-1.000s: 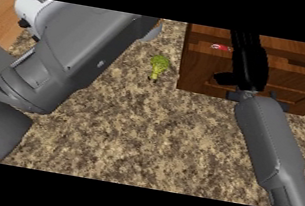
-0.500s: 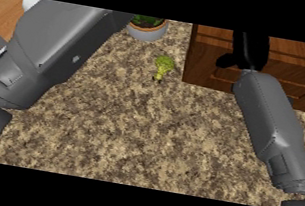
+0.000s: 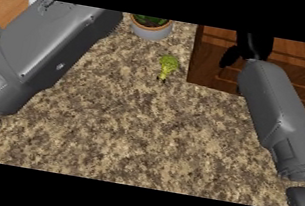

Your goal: Pick up the can, place it into the drawer and close the drawer

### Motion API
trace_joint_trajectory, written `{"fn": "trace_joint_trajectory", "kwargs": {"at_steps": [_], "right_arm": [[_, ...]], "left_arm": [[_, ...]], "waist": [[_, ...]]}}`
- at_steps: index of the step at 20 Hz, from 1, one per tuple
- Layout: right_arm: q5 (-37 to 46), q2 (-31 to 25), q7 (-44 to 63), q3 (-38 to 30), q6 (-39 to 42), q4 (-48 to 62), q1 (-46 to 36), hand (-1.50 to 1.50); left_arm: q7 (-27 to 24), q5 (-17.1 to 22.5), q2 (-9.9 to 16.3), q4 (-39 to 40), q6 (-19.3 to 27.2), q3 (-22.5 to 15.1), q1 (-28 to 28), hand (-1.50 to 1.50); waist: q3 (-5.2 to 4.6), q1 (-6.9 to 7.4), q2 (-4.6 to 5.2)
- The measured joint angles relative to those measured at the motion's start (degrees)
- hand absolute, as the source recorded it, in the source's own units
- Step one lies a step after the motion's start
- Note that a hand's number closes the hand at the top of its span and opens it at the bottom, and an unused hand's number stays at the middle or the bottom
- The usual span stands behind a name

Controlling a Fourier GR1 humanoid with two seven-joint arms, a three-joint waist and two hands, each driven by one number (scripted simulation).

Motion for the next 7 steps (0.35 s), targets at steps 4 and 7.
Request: {"fn": "trace_joint_trajectory", "kwargs": {"at_steps": [4,7], "right_arm": [[-2.04,0.31,-4.02,-1.84,0.49,0.76,-0.73,-1.50],[-3.10,0.36,-6.43,-3.02,0.86,1.44,-1.42,-1.50]], "left_arm": [[0.73,0.01,1.33,-3.29,-0.26,-0.11,2.35,-1.50],[1.54,0.22,2.84,-5.57,-0.94,0.07,3.88,-1.50]], "waist": [[0.13,-0.16,0.25],[0.23,-0.32,0.50]]}}
